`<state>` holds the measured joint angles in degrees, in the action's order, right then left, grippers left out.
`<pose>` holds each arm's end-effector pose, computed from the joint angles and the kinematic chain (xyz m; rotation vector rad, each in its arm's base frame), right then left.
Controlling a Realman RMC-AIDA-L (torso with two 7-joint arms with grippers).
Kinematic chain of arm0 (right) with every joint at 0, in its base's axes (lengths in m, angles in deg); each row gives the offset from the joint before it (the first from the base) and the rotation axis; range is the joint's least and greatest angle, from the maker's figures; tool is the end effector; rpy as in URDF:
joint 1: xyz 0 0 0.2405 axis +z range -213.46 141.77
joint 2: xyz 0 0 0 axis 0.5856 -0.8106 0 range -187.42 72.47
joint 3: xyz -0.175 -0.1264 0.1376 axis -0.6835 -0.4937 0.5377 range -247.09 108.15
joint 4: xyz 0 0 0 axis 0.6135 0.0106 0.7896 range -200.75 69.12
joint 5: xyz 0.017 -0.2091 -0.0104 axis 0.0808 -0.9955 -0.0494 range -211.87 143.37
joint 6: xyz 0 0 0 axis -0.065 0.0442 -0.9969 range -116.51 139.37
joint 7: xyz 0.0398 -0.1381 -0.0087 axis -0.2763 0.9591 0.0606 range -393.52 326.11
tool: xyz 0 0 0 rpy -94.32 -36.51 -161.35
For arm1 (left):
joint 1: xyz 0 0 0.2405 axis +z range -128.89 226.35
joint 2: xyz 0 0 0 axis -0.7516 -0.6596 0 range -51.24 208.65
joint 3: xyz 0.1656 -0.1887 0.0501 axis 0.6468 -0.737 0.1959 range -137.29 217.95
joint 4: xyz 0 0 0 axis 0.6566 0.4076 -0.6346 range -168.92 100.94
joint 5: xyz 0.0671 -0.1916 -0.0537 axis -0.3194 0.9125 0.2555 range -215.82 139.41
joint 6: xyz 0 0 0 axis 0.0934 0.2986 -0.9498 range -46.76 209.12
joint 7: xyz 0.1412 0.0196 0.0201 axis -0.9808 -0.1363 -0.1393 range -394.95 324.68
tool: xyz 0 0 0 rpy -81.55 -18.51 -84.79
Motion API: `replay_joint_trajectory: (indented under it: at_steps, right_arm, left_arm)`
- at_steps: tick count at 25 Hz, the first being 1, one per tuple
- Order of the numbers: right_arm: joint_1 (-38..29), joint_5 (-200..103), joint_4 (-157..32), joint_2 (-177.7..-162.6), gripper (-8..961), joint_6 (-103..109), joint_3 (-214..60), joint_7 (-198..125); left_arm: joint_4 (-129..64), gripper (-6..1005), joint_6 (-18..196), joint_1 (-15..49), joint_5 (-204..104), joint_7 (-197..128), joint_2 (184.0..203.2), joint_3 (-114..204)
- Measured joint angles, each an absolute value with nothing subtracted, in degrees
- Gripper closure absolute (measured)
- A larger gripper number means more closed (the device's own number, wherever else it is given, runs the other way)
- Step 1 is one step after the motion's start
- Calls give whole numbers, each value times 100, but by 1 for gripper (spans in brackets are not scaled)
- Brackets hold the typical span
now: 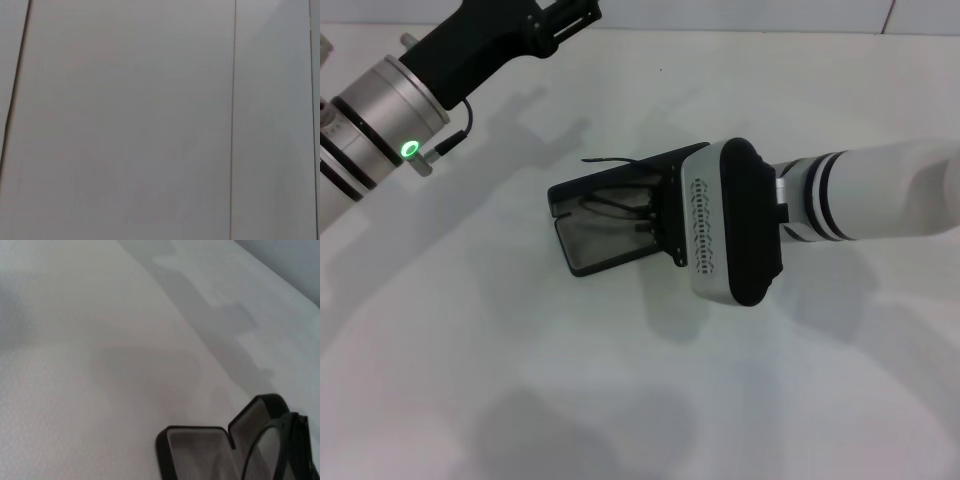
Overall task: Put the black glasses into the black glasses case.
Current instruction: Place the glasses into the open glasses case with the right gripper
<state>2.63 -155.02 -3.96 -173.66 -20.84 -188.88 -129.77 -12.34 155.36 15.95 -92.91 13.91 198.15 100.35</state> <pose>0.1194 0.3584 -0.1292 -2.6463 -0.6809 -0.1628 -0.2207 0.3807 0.0024 -2.0878 -0.3784 -1.1586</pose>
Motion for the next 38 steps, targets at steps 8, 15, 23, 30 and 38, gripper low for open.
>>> replay_joint_trajectory:
  at_steps: [8,15,23,30,38]
  right_arm:
    - [-239,-15945,272,-17366,817,-1985,-19116,-12933]
    - [-309,-16181,375,-17366,813,-2450,-19176,-12937]
    - [-230,-16370,320,-17366,808,-2666,-18994,-13063]
    - [-216,-16533,320,-17366,805,-2705,-18852,-13261]
    - [-265,-16533,381,-17366,800,-2742,-18829,-13305]
  left_arm:
    - [-1231,107,15526,1629,-9277,1371,19815,10036]
    - [-1262,107,15525,1606,-9259,1368,19814,10036]
    - [-1248,106,15518,1619,-9252,1380,19822,10036]
    - [-1261,106,15518,1598,-9251,1395,19831,10036]
    - [-1239,106,15518,1588,-9251,1399,19838,10036]
